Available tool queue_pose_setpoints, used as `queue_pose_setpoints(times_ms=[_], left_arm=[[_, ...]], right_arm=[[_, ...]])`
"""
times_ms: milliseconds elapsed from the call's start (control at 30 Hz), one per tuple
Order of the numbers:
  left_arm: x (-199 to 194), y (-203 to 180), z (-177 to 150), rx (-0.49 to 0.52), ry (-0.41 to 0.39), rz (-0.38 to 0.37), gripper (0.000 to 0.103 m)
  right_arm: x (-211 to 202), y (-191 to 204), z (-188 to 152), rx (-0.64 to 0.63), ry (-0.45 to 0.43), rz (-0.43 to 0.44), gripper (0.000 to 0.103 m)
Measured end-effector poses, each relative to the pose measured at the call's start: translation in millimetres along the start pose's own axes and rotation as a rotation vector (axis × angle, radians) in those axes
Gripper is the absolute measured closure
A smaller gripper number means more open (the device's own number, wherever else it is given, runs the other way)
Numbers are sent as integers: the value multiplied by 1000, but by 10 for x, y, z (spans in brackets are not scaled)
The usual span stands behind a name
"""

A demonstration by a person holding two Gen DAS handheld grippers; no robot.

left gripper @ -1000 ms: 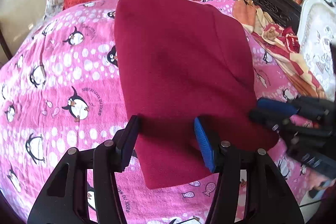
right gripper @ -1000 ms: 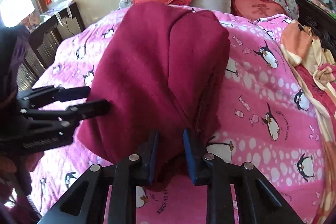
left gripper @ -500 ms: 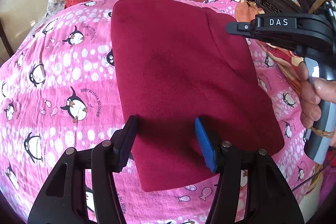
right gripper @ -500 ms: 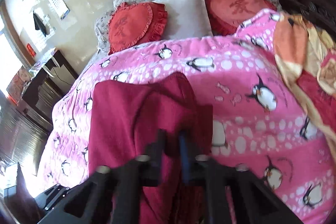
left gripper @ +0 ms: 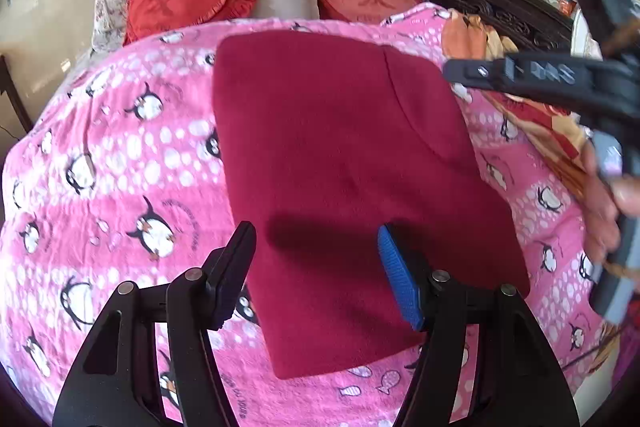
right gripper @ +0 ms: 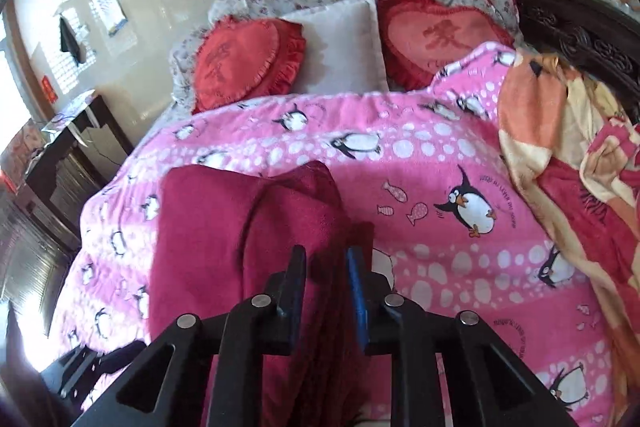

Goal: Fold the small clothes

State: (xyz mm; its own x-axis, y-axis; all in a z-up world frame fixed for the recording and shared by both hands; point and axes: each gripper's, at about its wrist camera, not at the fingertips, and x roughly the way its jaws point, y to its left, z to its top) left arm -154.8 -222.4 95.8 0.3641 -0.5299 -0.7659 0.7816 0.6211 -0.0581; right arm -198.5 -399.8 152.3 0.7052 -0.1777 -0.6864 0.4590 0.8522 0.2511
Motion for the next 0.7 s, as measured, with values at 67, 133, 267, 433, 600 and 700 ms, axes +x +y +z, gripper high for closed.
queue_pose_setpoints(times_ms=[67,133,267,433,600,700], left_arm=[[14,12,51,-5,-7,13,40],[77,38,79,-24,1,12,40],[247,42,39,-26,39,23,40],[316,0,19,-6,35,48,40],[309,20,25,-25,40,45,40],[248,43,36,-32,43,31,40]], right_arm=[[-97,143,-61,-52,-2,26,83],[-95,263,-160,-93,13,43,83],[187,202,-386,-101,78,-36,83],[308,88,-474,-123,68,-100,84],[280,-25,-435,-47,81,-41,80],[154,26,-425,-42,73,-32,75]])
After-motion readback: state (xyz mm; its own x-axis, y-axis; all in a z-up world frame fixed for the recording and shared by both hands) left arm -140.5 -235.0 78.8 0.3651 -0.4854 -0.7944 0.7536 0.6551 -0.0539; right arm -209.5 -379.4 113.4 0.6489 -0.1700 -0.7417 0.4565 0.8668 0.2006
